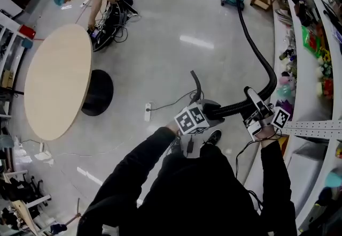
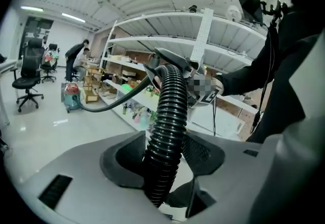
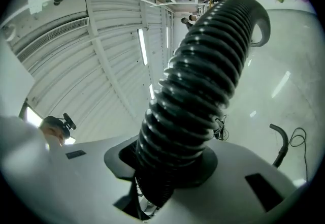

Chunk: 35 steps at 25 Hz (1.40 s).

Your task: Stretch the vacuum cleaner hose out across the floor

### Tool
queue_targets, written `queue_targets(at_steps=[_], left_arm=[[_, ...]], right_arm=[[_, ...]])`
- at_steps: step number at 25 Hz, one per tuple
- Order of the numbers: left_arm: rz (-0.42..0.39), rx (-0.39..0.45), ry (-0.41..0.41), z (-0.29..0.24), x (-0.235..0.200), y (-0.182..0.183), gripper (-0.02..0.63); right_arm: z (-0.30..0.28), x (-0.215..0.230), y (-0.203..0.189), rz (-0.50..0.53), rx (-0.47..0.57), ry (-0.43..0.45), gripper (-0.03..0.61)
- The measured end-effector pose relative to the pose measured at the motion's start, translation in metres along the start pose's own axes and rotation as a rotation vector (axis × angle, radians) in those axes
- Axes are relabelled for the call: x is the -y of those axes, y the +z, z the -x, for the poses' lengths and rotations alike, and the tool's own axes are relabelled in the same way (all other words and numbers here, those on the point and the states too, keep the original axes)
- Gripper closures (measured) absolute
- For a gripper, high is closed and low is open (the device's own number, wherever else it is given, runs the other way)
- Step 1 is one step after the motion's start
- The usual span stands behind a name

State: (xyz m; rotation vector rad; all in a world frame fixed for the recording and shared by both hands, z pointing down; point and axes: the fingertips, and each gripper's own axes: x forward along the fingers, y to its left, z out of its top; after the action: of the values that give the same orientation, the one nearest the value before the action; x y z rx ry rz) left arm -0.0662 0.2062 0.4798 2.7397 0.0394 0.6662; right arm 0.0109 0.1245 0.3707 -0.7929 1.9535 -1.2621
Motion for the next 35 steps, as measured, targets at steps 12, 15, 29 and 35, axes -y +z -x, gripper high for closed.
queue_targets(at_steps=[12, 15, 29, 35], left_arm=[[-0.001, -0.004, -0.015, 0.073, 0.042, -0.013, 0.43], [0.033, -0.058, 0.075, 0.069, 0.049, -0.024, 0.43], [-0.188, -0.251, 0.368, -0.028, 0.189, -0.069, 0.295], [-0.253, -0.26, 0.499, -0.03, 0.189, -0.103, 0.265]], right_arm=[[0.005, 0.014, -0.113, -0.132, 0.102, -0.194, 0.247], [0.02, -0.001, -0.16, -0.164, 0.055, -0.163, 0.247], [0.18, -0.009, -0.138, -0.09, 0.071, -0.127, 0.396], [0.211, -0.036, -0.102, -0.216, 0.134, -0.001, 0.4]])
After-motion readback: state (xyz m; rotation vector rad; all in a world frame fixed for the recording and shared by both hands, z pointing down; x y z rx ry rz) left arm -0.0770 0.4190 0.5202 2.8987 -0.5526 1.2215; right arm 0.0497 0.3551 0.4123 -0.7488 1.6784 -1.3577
